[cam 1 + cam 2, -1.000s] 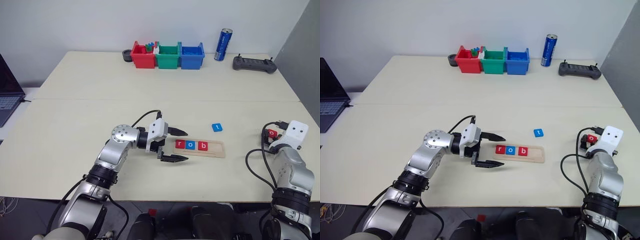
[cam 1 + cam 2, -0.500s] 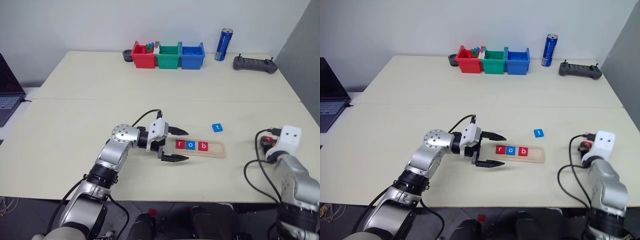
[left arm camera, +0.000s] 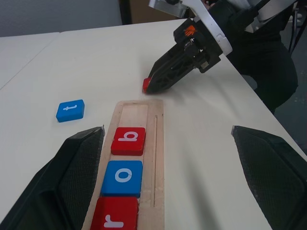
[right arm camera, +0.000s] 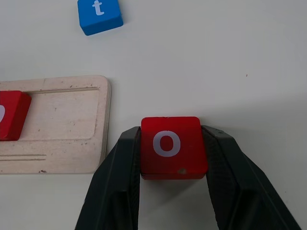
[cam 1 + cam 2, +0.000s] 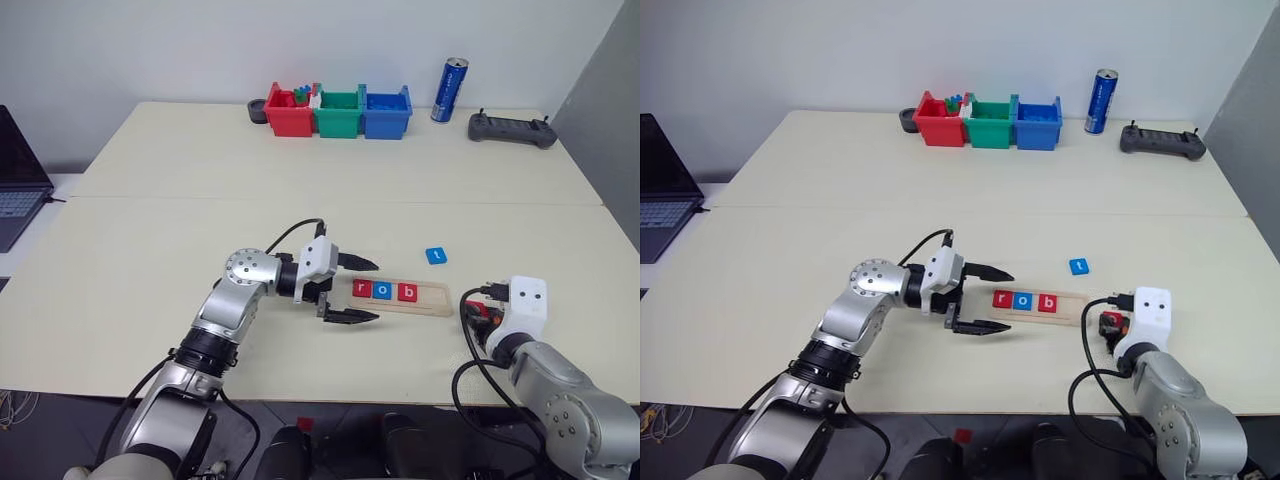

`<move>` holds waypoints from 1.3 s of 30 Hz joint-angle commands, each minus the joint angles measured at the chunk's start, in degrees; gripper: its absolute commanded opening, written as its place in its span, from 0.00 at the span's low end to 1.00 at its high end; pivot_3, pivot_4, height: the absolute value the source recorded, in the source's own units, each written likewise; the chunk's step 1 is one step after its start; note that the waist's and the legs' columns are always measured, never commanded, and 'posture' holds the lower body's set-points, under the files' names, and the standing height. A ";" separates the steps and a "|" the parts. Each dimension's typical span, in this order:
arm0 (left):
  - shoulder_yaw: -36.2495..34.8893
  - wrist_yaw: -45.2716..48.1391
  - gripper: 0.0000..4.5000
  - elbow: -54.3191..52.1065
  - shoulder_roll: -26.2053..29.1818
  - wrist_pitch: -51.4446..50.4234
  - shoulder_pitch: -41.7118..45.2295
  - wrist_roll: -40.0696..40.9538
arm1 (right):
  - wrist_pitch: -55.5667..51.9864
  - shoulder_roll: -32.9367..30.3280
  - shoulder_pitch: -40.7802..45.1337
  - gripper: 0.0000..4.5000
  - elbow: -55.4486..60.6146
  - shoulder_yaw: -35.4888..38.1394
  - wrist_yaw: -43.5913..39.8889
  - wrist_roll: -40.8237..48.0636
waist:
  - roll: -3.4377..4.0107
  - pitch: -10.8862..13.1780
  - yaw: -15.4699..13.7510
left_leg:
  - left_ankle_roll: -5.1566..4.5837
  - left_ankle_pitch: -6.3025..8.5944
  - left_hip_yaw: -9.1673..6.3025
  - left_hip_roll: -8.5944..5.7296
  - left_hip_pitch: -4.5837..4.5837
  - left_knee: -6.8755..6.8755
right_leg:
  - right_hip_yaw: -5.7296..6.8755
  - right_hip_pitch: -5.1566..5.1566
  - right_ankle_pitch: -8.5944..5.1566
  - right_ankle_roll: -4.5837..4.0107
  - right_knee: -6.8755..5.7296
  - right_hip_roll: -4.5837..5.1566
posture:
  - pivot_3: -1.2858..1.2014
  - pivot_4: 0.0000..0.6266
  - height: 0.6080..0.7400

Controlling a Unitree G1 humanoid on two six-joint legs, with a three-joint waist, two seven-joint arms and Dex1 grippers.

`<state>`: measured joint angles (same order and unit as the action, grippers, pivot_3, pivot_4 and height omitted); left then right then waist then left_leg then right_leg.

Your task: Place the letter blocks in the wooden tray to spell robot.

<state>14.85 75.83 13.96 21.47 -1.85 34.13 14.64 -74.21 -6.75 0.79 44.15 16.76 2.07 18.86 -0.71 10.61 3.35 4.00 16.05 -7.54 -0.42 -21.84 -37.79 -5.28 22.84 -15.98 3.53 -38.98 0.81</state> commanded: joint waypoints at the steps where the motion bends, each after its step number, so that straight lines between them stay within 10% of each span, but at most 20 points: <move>1: -0.21 0.30 1.00 -0.29 -0.10 0.87 1.30 0.08 | 0.92 -1.80 0.35 0.54 -0.33 0.48 -0.38 -1.22 | 0.00 0.00 -0.01 | 0.00 0.00 0.00 0.00 0.00 0.00 | 0.00 0.00 0.00 0.00 0.00 0.00 | 0.52 0.24 1.00; 7: -0.20 0.46 1.00 -0.27 0.07 0.93 1.11 0.05 | 0.58 -1.18 1.72 0.99 -0.26 2.16 -0.71 -0.94 | 0.00 0.00 -0.04 | 0.00 0.00 -0.01 -0.01 -0.01 0.00 | 0.01 0.00 0.00 0.00 0.00 0.00 | 0.52 0.24 1.00; 19: -0.03 0.70 1.00 0.61 -0.30 1.51 1.42 0.03 | -4.08 -4.13 16.85 1.00 3.72 7.77 -4.43 1.26 | 0.00 0.00 -0.06 | 0.00 0.00 -0.02 -0.01 -0.09 0.02 | 0.03 0.08 0.00 0.00 0.01 0.01 | 0.52 0.24 1.00; 30: 0.23 2.07 1.00 2.94 -1.09 2.50 3.16 -0.34 | 47.05 -40.44 -4.03 1.00 -20.42 -1.16 -60.29 2.35 | -0.20 0.12 -0.12 | -0.05 0.03 0.00 -0.07 -0.02 -0.03 | 0.13 -0.14 -0.01 0.04 0.16 0.09 | 0.52 0.24 1.00; 39: 0.15 2.42 1.00 3.83 -1.46 3.03 3.59 -0.55 | 67.69 -47.02 4.14 1.00 -46.50 -8.02 -74.44 -2.39 | -0.26 0.16 0.23 | -0.06 0.04 0.08 -0.02 0.40 -0.03 | 0.02 -0.52 -0.01 0.03 0.19 0.02 | 0.52 0.24 1.00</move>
<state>15.42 78.16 18.63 19.98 0.53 36.82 13.98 -9.21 -53.10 3.82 -0.94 9.12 -70.52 16.84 -0.97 10.77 3.58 3.94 16.08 -7.48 -0.45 -21.45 -37.83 -5.25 22.32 -15.99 3.56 -38.79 0.84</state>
